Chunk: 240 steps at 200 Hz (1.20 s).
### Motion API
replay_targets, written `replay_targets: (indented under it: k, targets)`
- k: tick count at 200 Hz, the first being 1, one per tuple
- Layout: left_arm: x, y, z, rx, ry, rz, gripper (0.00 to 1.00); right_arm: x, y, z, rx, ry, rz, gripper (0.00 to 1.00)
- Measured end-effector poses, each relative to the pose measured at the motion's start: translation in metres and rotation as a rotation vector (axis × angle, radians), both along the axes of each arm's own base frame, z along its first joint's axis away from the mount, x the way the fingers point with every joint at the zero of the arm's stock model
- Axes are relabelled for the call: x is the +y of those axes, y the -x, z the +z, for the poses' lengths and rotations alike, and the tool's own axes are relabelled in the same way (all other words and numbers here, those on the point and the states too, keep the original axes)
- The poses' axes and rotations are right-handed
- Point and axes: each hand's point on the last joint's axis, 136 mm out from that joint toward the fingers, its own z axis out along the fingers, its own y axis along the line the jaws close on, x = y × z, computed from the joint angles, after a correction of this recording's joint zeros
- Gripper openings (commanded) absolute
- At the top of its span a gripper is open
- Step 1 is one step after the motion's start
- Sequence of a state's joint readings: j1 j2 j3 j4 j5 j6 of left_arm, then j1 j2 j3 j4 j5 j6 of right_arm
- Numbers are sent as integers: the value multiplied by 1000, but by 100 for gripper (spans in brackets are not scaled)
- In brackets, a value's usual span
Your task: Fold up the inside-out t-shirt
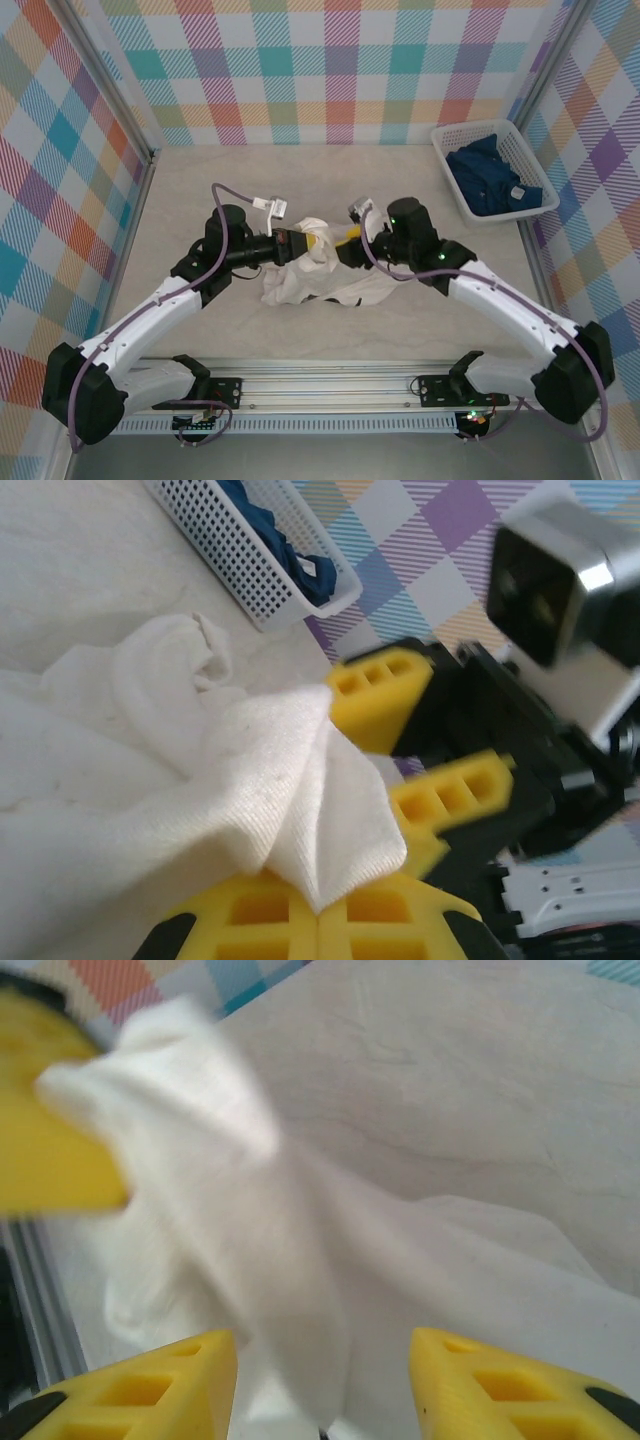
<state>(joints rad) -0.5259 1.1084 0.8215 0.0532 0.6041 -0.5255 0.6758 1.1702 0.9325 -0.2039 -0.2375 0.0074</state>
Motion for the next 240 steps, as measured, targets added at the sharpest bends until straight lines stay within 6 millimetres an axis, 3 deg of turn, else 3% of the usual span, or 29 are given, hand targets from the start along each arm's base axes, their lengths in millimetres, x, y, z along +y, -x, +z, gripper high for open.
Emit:
replay_targets:
  k: [23,40,69,90,106,118,143,164,180,197,212,240]
  targets:
    - [2,-2,0,67,35,7,0,8,18,-13,-16,-4,88,42]
    - [1,-2,-2,101,44,8,0,18,27,-18,-1,-31,153,43]
    - [1,-1,-3,119,51,10,0,34,28,-19,7,-78,220,43]
    - [1,-1,-3,124,53,12,0,40,27,-22,23,-94,244,30]
    - [1,-1,-3,127,54,14,0,44,27,-23,30,-101,259,11]
    - [1,-2,-3,127,53,17,0,46,27,-23,41,-107,268,3]
    - [6,-7,-10,129,25,56,0,45,33,-17,51,-121,280,0]
    - [16,-13,-27,129,-57,120,35,41,40,2,59,-161,298,0]
    - [26,-19,-39,105,-134,172,50,43,40,26,76,-213,314,0]
    - [37,-17,-41,66,-189,200,62,44,36,47,106,-260,316,0]
    - [45,-7,-24,-35,-192,194,69,47,26,60,162,-294,305,0]
    - [50,19,11,-224,-141,151,72,50,12,56,302,-329,283,0]
